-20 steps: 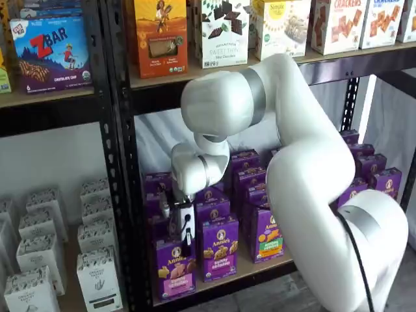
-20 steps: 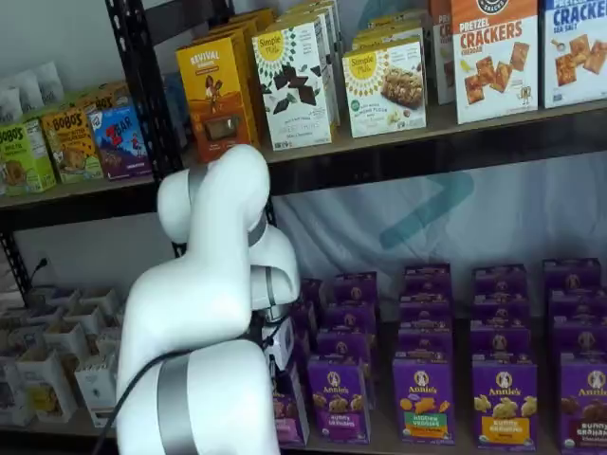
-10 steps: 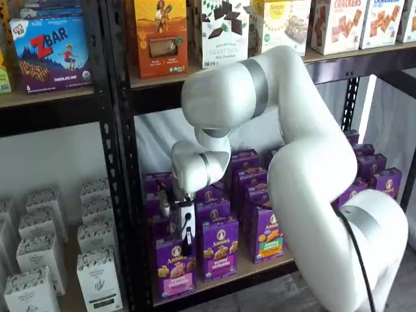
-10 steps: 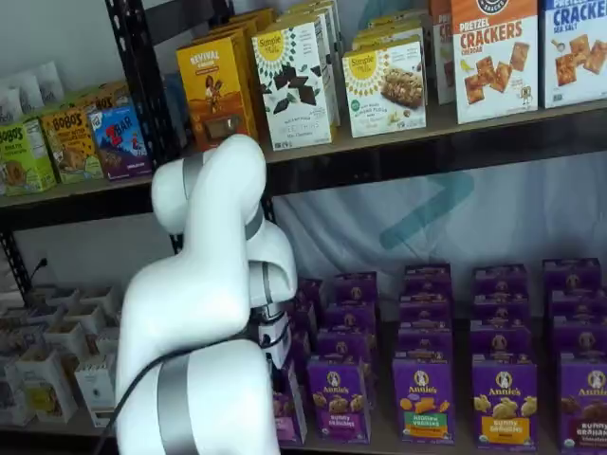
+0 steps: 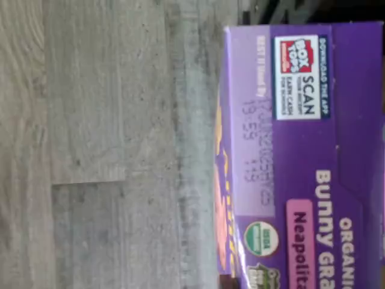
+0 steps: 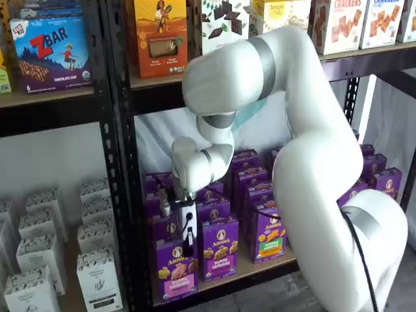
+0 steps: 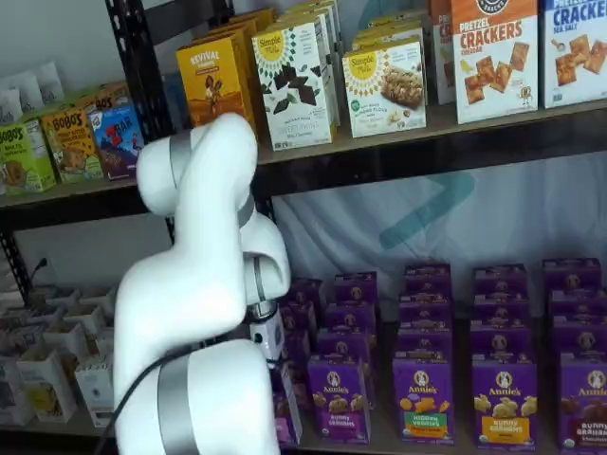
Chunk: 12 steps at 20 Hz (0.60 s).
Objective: Pick up the purple box with a pink patch in the middle, on the bottom shelf, the first box from the left
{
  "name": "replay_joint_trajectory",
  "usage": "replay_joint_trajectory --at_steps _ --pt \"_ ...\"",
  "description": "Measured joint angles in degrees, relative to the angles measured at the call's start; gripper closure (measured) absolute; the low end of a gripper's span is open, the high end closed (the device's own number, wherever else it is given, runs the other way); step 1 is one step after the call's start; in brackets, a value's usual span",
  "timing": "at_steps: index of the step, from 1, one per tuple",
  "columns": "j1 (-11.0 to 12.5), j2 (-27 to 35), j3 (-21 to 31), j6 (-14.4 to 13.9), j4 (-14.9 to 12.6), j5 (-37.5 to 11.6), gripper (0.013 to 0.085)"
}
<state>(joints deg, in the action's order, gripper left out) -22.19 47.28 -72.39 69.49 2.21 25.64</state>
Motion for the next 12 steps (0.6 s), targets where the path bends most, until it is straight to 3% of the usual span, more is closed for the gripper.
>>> replay_joint_trajectory --at_steps 5,9,12 --pt "-0.77 -4.62 5.48 -1.53 -0.87 -1.09 0.0690" --pt "-1.24 -8.41 10.02 -0.74 0.49 -2.95 0.0690" --pt "-1.43 -10.96 12.75 -1.49 -0.12 -3.05 0.0690"
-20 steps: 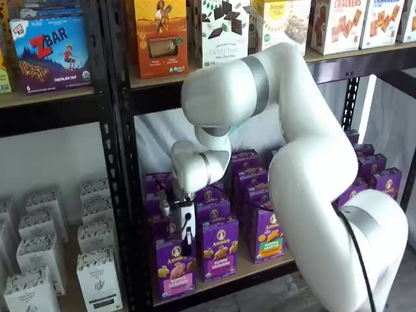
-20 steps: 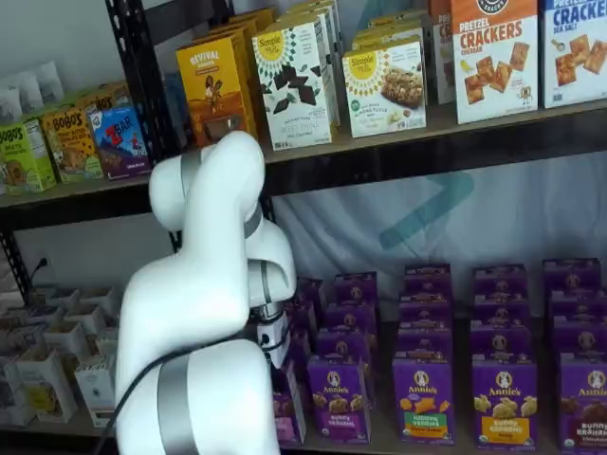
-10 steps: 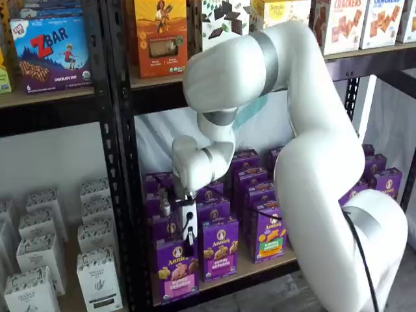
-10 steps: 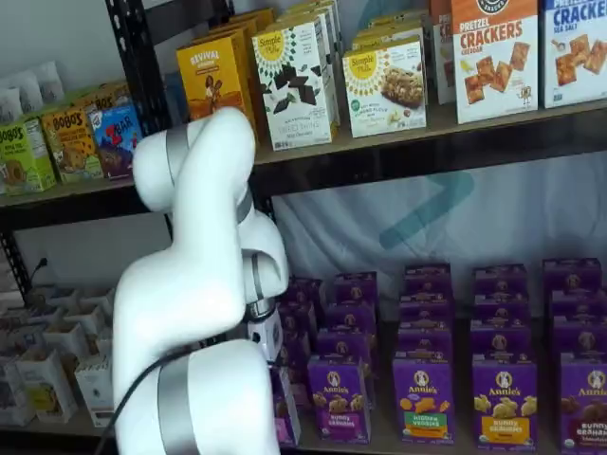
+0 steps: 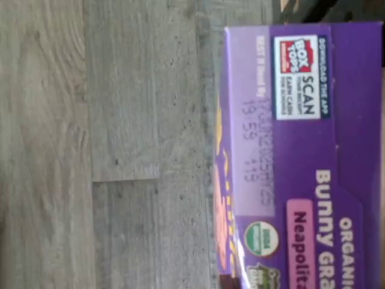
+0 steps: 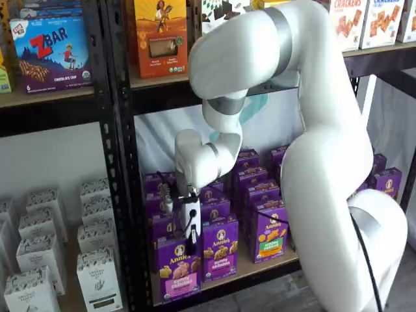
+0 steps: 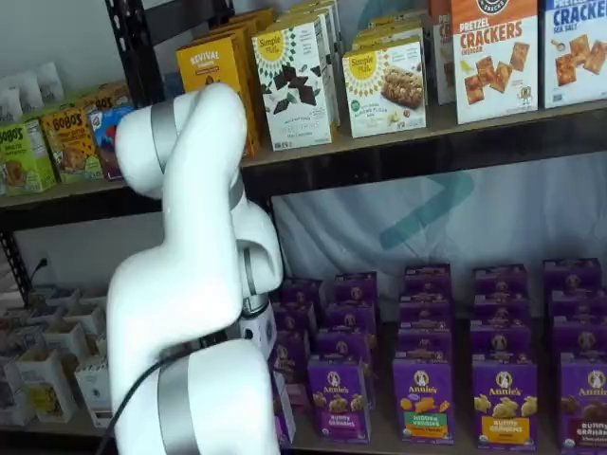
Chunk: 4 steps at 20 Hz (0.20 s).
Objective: Pick up the purple box with a pink patch in the middle, on the bottom shelf, the first box from the left
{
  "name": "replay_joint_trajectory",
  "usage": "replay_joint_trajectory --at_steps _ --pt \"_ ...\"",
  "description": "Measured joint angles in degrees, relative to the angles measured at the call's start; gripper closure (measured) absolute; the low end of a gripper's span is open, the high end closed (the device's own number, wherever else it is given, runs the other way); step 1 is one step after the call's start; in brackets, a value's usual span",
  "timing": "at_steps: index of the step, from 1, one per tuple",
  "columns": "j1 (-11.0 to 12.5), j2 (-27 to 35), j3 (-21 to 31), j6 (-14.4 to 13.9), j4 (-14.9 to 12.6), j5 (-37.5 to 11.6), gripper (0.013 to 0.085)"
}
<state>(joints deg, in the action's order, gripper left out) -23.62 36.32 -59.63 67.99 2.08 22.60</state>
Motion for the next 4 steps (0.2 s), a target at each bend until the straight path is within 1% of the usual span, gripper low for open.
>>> replay_joint_trajectory --at_steps 4 --pt "-0.26 -2.27 2.55 -0.01 0.27 -0.20 0.0690"
